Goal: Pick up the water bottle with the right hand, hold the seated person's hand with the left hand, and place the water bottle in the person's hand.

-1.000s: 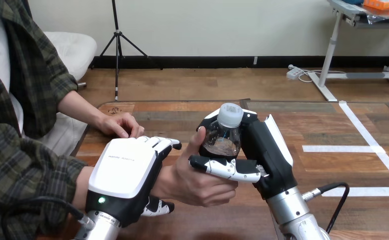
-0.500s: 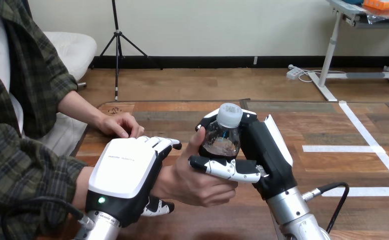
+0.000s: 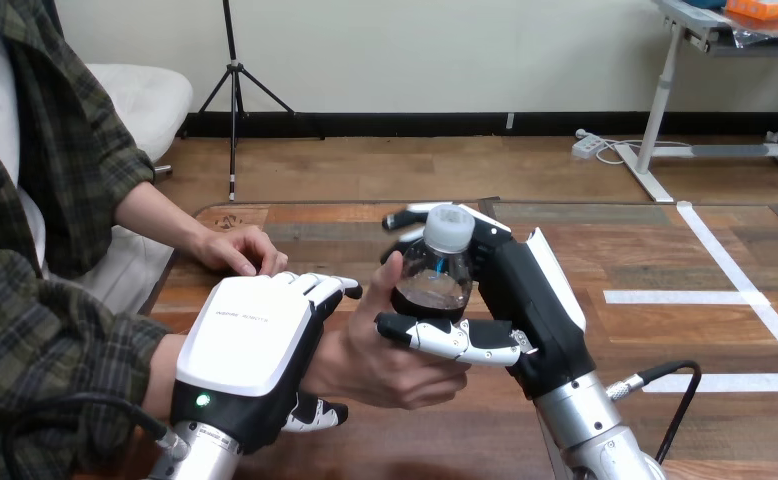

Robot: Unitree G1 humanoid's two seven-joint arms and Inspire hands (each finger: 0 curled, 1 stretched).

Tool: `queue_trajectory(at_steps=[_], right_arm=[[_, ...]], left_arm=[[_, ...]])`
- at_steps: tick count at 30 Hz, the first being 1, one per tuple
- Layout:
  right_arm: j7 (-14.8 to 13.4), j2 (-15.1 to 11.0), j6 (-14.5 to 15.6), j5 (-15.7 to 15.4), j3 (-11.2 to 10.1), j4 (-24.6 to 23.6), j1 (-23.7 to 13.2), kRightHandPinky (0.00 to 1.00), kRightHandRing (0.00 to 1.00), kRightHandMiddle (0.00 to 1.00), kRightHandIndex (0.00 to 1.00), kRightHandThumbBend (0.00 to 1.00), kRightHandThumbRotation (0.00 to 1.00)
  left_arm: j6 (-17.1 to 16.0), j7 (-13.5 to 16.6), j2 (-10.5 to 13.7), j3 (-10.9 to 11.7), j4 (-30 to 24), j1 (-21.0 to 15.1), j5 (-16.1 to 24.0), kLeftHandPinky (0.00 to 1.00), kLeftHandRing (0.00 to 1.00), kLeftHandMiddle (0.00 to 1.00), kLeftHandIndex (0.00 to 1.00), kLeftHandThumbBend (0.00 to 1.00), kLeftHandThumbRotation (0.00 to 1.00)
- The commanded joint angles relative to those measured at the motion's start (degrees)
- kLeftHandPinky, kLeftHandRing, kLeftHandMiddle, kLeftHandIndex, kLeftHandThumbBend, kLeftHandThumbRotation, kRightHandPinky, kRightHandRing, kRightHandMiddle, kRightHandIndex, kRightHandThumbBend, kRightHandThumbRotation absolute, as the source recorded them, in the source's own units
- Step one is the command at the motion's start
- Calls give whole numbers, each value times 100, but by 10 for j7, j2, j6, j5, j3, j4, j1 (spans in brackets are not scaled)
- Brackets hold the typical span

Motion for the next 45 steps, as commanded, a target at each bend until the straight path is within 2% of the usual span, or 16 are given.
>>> queue_trajectory(at_steps=[1, 9, 18, 45], right_arm=[[-2, -14, 2, -10, -1, -38, -19, 79, 88, 92, 91, 80, 10], [-3, -18, 14, -14, -2, -45, -16, 92, 98, 99, 99, 84, 20], [-6, -21, 18, -17, -1, -50, -15, 99, 100, 100, 100, 89, 28], [-11, -21, 22, -22, -1, -56, -9, 100, 100, 100, 100, 92, 32]], left_arm=[[2, 9, 0, 2, 0, -19, -4, 65, 72, 75, 74, 89, 0], [2, 9, -1, 2, 0, -19, -4, 65, 72, 75, 74, 89, 0], [2, 7, 0, 2, 0, -17, -6, 66, 73, 76, 74, 88, 0], [1, 16, 3, 3, -2, -14, 0, 67, 73, 77, 76, 90, 0]])
